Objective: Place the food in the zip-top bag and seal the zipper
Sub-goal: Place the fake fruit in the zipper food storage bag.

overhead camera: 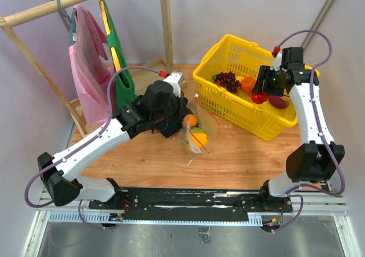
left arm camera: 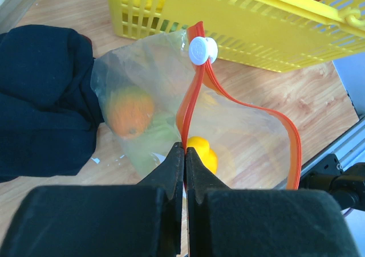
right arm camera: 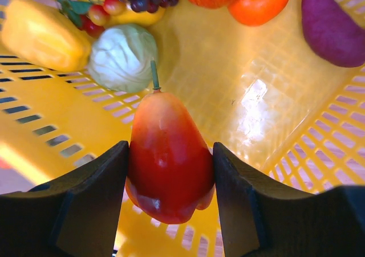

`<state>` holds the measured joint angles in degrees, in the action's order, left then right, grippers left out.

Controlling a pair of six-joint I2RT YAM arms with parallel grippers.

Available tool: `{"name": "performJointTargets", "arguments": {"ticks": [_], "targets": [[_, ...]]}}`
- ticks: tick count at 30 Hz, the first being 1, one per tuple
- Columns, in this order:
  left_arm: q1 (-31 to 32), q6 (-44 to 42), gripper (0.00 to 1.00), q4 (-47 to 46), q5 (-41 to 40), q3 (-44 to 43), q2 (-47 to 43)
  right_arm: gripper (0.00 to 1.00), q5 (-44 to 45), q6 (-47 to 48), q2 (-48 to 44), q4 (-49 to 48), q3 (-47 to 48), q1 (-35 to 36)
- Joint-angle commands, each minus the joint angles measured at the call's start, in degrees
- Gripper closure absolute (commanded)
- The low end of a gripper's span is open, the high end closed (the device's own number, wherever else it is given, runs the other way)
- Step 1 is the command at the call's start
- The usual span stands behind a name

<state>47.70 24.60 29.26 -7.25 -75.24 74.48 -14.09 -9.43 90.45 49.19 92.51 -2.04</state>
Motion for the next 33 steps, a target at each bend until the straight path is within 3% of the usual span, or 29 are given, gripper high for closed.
{"name": "performJointTargets", "arguments": {"ticks": [1, 8, 14, 25, 33], "targets": [[-0.33, 0.68, 1.0, -1.1, 0.79, -2.57, 0.77, 0.64, 1.78, -2.71, -4.99, 1.05, 2.47, 0.32], [-0.33, 1.83, 1.0, -0.17, 0.25, -4.1, 2.51, 0.65, -0.65, -4.68, -10.83, 0.99, 3.89, 2.91], [-0.33, 3.19, 1.0, 0.7, -0.05, -5.46, 4.11, 0.65, -1.03, -7.84, -15.53, -0.99, 4.05, 9.32], [-0.33, 5.03, 1.0, 1.83, -0.32, -7.7, 6.72, 0.66, -0.06, -15.5, -19.67, -8.58, -0.42, 27.74], [-0.33, 5.87, 1.0, 2.21, -0.75, -8.1, 6.57, 0.66, 4.82, -21.47, -23.02, -17.31, -10.34, 38.02]]}}
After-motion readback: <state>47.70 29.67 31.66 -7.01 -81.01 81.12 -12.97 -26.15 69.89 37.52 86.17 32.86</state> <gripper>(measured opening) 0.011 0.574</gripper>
